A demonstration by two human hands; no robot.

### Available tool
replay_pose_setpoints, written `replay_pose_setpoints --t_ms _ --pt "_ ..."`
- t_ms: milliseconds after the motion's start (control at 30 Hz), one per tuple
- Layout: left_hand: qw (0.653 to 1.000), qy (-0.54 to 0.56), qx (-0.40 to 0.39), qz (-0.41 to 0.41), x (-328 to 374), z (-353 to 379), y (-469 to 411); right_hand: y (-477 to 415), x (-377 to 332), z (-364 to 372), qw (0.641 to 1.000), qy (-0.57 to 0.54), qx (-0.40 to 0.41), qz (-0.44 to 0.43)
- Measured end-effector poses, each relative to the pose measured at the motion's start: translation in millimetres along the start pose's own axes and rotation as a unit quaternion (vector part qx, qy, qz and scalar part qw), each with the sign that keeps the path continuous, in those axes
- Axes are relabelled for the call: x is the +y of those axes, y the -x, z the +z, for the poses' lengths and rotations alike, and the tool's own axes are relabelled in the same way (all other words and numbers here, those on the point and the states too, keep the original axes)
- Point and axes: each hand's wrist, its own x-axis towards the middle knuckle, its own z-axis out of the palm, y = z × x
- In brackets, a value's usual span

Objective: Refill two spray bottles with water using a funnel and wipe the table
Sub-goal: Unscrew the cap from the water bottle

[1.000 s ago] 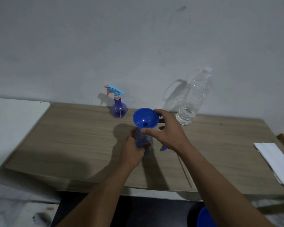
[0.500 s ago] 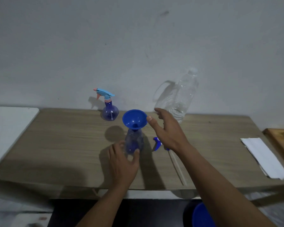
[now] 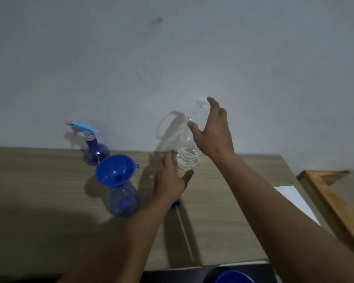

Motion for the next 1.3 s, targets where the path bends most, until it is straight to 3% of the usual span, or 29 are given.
replay_pose_setpoints --t_ms 233,333,467,567,733,1300 --pt "0.996 0.033 -0.065 -0.042 30 22 -80 -43 39 17 0.994 -0.068 -0.086 0.005" --pt "0.994 0.045 -0.091 -0.04 34 28 -86 -45 52 24 0.993 -0.088 -0.081 -0.011" --pt "0.996 0.035 -0.063 -0.057 33 34 -83 -43 62 22 0.991 -0.113 -0.066 -0.037" --pt "0.998 0.049 -0.028 -0.036 29 38 -76 -37 64 13 0.989 -0.127 -0.069 -0.042" --pt "0.994 0.068 -0.056 -0.068 36 38 -46 -14 63 -10 0.989 -0.12 -0.071 -0.053" --pt "0.994 0.058 -0.088 -0.036 53 25 74 91 56 -67 0.985 -0.125 -0.111 -0.035"
